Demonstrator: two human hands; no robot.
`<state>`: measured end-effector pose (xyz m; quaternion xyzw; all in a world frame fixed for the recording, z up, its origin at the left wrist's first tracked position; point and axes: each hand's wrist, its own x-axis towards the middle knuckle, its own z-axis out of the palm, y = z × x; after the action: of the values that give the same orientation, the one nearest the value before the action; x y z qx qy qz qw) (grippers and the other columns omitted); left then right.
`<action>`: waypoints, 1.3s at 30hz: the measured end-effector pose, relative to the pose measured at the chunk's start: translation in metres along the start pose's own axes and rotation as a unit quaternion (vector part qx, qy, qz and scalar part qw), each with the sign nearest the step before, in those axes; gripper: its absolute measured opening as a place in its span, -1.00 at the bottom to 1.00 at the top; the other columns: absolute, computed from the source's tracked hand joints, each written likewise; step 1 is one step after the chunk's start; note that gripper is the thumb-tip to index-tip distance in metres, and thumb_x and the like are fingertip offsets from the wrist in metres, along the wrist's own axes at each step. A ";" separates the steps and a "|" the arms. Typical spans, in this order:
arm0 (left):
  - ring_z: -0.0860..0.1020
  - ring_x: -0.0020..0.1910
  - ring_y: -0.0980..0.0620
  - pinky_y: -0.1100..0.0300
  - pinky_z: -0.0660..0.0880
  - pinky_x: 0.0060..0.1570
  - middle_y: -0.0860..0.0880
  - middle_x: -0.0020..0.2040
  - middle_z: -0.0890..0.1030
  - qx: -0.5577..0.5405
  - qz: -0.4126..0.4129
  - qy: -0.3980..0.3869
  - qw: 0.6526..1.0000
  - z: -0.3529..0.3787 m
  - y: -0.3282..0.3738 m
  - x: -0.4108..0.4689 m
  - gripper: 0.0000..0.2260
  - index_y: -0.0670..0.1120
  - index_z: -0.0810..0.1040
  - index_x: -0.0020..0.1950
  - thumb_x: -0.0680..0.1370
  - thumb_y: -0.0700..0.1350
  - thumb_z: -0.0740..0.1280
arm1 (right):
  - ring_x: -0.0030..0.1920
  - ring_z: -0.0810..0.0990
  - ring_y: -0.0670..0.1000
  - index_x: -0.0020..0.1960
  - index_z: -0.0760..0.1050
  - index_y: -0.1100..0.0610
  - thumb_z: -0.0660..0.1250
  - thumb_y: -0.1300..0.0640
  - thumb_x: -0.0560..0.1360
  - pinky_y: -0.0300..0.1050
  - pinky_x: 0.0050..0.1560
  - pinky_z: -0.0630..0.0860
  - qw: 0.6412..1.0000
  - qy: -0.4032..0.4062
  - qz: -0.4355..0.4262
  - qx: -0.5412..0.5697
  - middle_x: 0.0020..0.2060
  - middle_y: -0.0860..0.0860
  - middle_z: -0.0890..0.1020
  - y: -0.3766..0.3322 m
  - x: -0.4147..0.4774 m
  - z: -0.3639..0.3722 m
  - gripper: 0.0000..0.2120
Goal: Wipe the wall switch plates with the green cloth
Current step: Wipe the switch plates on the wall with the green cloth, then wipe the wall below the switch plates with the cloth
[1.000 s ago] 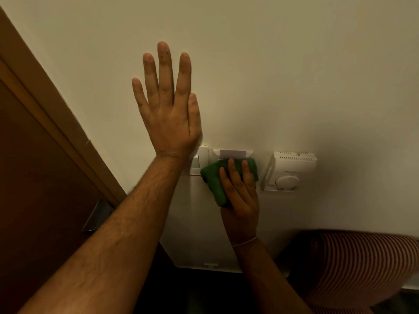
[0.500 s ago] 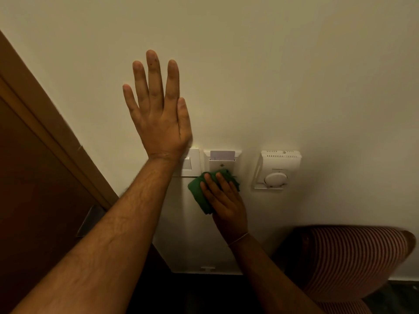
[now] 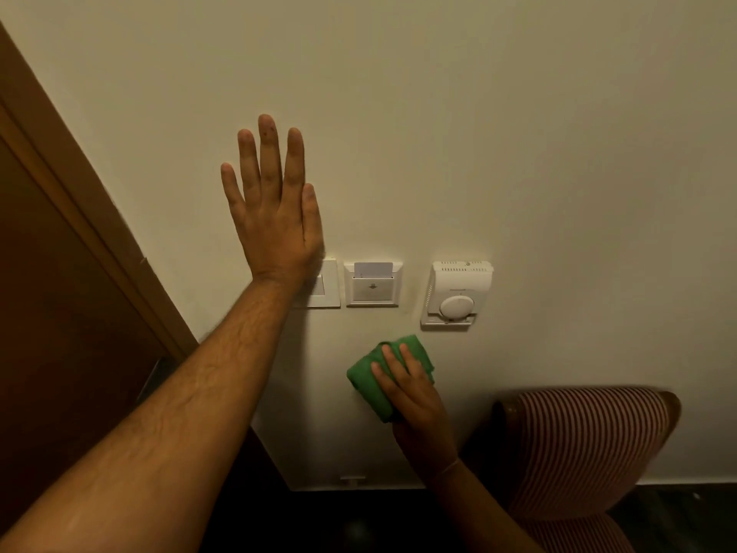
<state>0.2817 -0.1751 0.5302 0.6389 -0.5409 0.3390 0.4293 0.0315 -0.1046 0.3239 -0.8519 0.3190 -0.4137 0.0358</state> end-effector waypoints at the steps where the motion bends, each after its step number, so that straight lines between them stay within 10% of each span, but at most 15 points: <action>1: -0.32 0.82 0.07 -0.03 -0.38 0.81 0.11 0.82 -0.32 -0.006 -0.005 -0.016 1.000 -0.003 0.001 -0.009 -0.43 0.14 -0.25 0.84 0.86 0.08 -0.07 | 0.59 0.39 0.27 0.49 0.51 0.17 0.26 0.38 0.61 0.30 0.57 0.37 1.000 -0.002 0.014 -0.004 0.55 0.14 0.47 0.002 -0.013 -0.006 -0.53; 8: -0.21 0.87 0.02 -0.05 -0.23 0.85 0.01 0.87 -0.23 -0.032 -0.109 -0.210 0.971 -0.023 0.049 -0.207 -0.41 0.03 -0.20 0.87 0.85 0.15 -0.14 | 0.65 0.30 0.23 0.55 0.46 0.18 0.15 0.37 0.50 0.29 0.58 0.33 0.985 -0.121 0.122 -0.017 0.60 0.13 0.41 0.040 -0.128 -0.042 -0.39; 12: 0.34 0.76 -0.29 -0.26 0.17 0.77 -0.19 0.80 0.24 -0.049 -0.108 -0.376 0.919 -0.040 0.099 -0.346 -0.39 -0.20 0.27 0.79 0.78 0.05 0.08 | 0.59 0.35 0.33 0.50 0.49 0.27 0.40 0.57 0.29 0.44 0.48 0.42 0.953 -0.179 0.244 -0.021 0.55 0.21 0.45 0.071 -0.208 -0.059 -0.22; 17: 0.51 0.64 -0.29 0.05 -0.03 0.73 -0.19 0.72 0.42 -0.034 -0.002 -0.555 0.831 -0.039 0.133 -0.460 -0.37 -0.24 0.47 0.70 0.72 0.09 0.16 | 0.49 0.39 0.42 0.43 0.55 0.34 0.57 0.52 0.34 0.61 0.30 0.49 0.902 -0.241 0.358 -0.024 0.44 0.30 0.55 0.118 -0.324 -0.056 -0.33; 23: 0.40 0.73 -0.20 -0.07 0.12 0.72 -0.14 0.76 0.38 -0.042 0.061 -0.589 0.805 -0.007 0.140 -0.549 -0.37 -0.19 0.41 0.75 0.74 0.11 0.14 | 0.61 0.27 0.42 0.52 0.50 0.19 0.42 0.49 0.46 0.42 0.48 0.44 0.850 -0.304 0.423 -0.071 0.55 0.21 0.45 0.176 -0.407 -0.030 -0.35; 30: 0.31 0.78 -0.19 -0.15 0.14 0.72 -0.12 0.80 0.31 -0.037 0.037 -0.622 0.782 0.020 0.121 -0.628 -0.37 -0.16 0.34 0.79 0.78 0.13 0.09 | 0.74 -0.06 0.18 0.71 0.16 0.04 0.28 0.27 0.64 0.18 0.74 -0.05 0.763 -0.384 0.513 -0.083 0.73 0.10 0.06 0.228 -0.469 0.033 -0.32; 39: -0.25 0.85 0.06 0.03 -0.36 0.80 0.10 0.86 -0.19 -0.036 0.042 -0.700 0.712 0.037 0.129 -0.648 -0.33 0.05 -0.15 0.87 0.79 0.29 -0.17 | 0.72 -0.28 0.16 0.73 -0.24 0.04 0.21 -0.03 0.71 0.24 0.73 -0.23 0.711 -0.473 0.511 -0.100 0.73 0.06 -0.22 0.216 -0.472 0.043 -0.20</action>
<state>0.0343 0.0443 -0.0429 0.6540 -0.7248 -0.2069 -0.0644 -0.2619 -0.0143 -0.0963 -0.6418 0.6868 0.1588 0.3021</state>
